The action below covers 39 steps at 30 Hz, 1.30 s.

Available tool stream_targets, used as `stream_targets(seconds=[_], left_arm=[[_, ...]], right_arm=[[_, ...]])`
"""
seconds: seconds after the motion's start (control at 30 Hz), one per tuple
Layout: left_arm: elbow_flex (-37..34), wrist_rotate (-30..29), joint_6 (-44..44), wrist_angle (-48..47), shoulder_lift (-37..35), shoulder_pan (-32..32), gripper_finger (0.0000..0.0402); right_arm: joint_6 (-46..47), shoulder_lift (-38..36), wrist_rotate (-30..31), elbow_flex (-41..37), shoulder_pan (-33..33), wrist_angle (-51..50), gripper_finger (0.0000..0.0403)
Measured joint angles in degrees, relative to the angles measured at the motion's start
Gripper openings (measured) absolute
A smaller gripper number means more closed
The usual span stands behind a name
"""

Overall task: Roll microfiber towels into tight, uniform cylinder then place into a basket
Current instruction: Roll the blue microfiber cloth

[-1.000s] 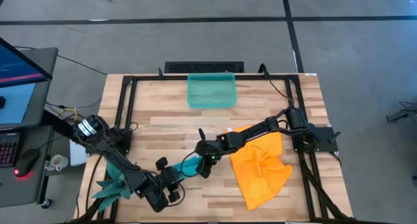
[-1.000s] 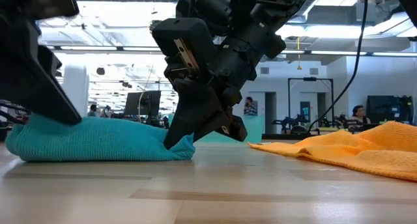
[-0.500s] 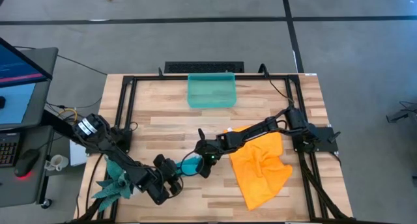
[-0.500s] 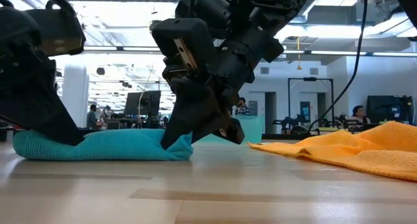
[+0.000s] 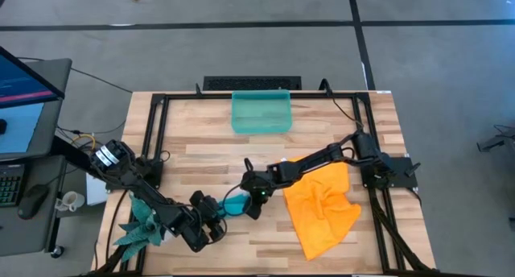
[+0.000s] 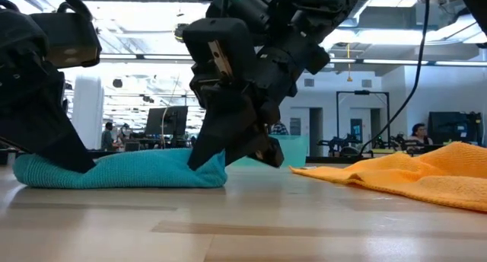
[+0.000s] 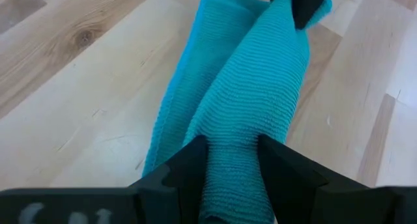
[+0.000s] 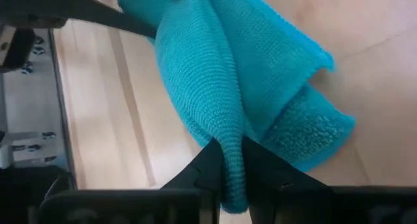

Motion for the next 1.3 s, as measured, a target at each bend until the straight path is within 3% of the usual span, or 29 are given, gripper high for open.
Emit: stream_targets(seconds=[0.27,0.73,1.03,1.13,1.3], left_arm=[[-0.07,0.84,-0.04,0.16,0.06,-0.02,0.0138],[-0.11,0.82,0.36,0.78,0.11,-0.03,0.0138],[-0.11,0.82,1.02,0.92,0.14,-0.07,0.0138],[-0.11,0.82,1.06,0.93,0.15,-0.07,0.0138],[-0.11,0.9,1.0,0.97,0.15,-0.07,0.0138]], right_arm=[[-5.06,-3.49,1.92,-0.13,-0.6,-3.07,0.0071],[-7.4,-3.17,1.68,0.04,-0.57,-2.43,0.0074],[-7.44,-3.19,1.66,0.07,-0.74,-2.37,0.015],[-7.44,-3.75,-1.12,0.07,-1.85,-2.88,0.0176],[-10.33,-7.19,-2.71,0.15,-4.03,-4.54,0.0193]])
